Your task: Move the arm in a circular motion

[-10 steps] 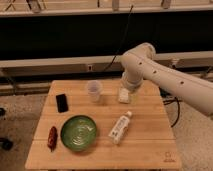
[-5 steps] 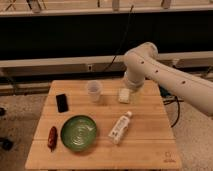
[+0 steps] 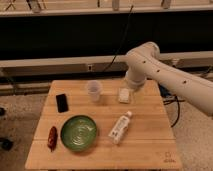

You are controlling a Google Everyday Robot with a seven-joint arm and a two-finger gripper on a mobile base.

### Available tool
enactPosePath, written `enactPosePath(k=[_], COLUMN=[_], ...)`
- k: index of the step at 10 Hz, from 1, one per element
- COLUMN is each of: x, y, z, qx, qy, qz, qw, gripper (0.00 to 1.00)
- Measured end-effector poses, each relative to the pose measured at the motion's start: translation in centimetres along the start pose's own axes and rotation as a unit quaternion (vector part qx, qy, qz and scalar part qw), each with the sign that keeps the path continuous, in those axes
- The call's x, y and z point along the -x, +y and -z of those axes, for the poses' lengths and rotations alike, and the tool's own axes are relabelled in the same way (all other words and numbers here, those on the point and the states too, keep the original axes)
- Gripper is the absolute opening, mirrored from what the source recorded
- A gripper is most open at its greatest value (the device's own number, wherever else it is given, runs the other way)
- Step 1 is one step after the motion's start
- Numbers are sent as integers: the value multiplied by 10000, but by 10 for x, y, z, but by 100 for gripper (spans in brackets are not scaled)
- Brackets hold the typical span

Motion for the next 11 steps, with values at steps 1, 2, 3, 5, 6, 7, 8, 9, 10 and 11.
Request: enactPosePath(k=[1,2,3,5,6,7,8,9,10,11], x=[4,6,6,9,5,5,4,2,2,3], y=[-2,-4,-2,-5,-5,-3,2,3,1,1], z=[0,-1,0,0,0,-1,0,0,0,0], qx=[0,-7,-13,-23,-28,-11,-4,-6,-13,-13], qy=[-11,3,14,-4,27,32,25,28,9,1], qz=[25,58,72,114,108,115,114,106,125,137], qw=[10000,10000,10000,9999,9999,9999,9999,9999,9999,9999], gripper=[80,80,80,80,80,80,80,80,80,80])
